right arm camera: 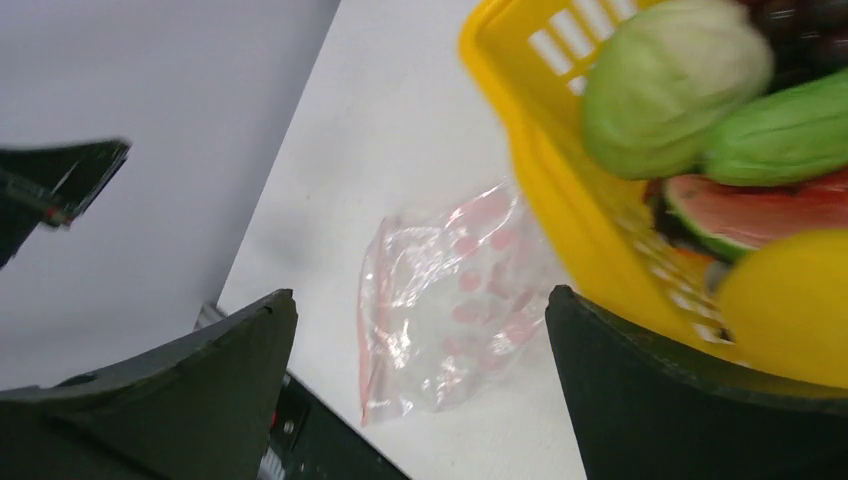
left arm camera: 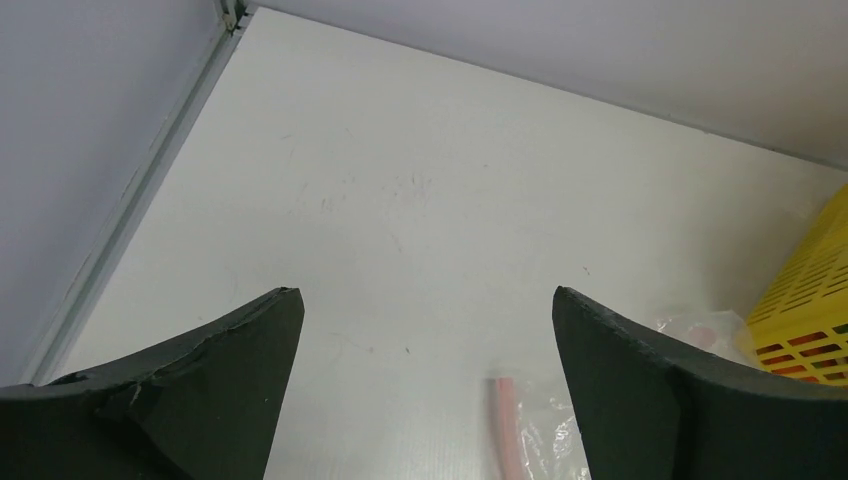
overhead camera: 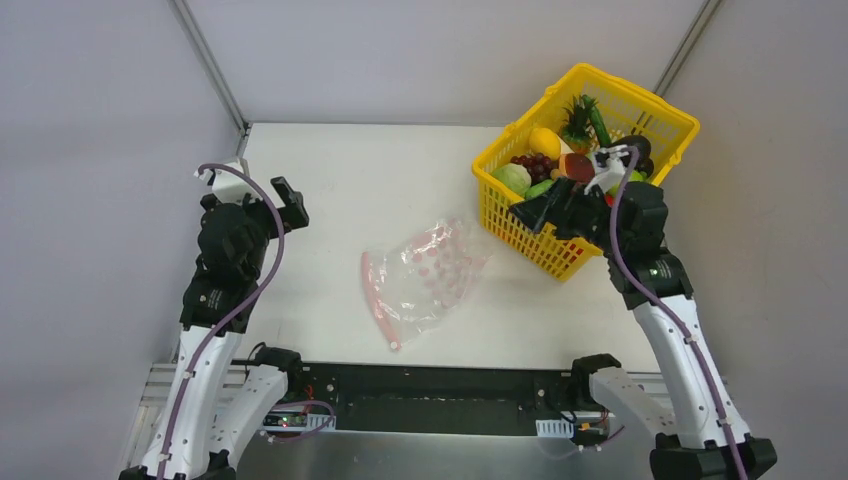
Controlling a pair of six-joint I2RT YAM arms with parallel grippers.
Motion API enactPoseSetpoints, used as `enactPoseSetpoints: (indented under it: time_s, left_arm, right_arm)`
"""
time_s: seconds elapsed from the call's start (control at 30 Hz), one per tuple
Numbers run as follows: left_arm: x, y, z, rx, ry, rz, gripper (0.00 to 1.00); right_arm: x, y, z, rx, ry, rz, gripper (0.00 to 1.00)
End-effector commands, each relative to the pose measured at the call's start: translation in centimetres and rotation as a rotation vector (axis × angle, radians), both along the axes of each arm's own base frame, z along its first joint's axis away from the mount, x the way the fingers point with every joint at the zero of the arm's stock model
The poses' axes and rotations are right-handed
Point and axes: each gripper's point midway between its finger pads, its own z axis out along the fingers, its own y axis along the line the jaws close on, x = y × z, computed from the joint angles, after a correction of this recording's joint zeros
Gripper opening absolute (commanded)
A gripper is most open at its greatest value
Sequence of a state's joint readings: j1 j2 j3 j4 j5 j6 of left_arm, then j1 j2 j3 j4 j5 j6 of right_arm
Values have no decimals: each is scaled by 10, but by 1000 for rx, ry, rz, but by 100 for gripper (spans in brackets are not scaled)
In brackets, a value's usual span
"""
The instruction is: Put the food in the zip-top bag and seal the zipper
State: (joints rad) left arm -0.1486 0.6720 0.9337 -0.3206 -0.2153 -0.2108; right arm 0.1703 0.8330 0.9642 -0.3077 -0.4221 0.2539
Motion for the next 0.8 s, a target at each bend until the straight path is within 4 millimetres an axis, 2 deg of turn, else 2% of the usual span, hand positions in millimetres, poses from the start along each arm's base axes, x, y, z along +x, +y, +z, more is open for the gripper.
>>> enactPoseSetpoints:
  time_s: [0.0,0.1,0.2,0.3,0.4,0.47,0.53,0.63,0.77]
  left_arm:
    - [11,-7,-2,-109,-33,6,100]
    - [6,-17,-17,-204,21,-13,100]
    - [-4,-16,-39,-291,71,35,100]
    - [-9,-26,-46,-273,57,-45,100]
    - [-18,-28,-62,-288,83,-51,100]
    - [-23,-17,-76,-304,114,26,100]
    - [-29,-5,-87,-315,134,112,100]
    - [-38,13,-97,-313,149,223,100]
    - [-52,30,-103,-303,147,324,100]
  right_arm:
    - [-41,67,29,8,-45,321,99]
    - [-66,109,22,-105,-69,434,99]
    - [-86,145,0,-239,-64,506,95]
    - [-92,168,-41,-343,-7,515,89]
    - [-85,177,-94,-458,91,467,79]
    - [-85,188,-118,-479,135,453,73]
    - [-88,204,-133,-470,165,468,67]
    - [-95,235,-149,-444,184,490,68]
    - [-104,272,-175,-495,170,498,69]
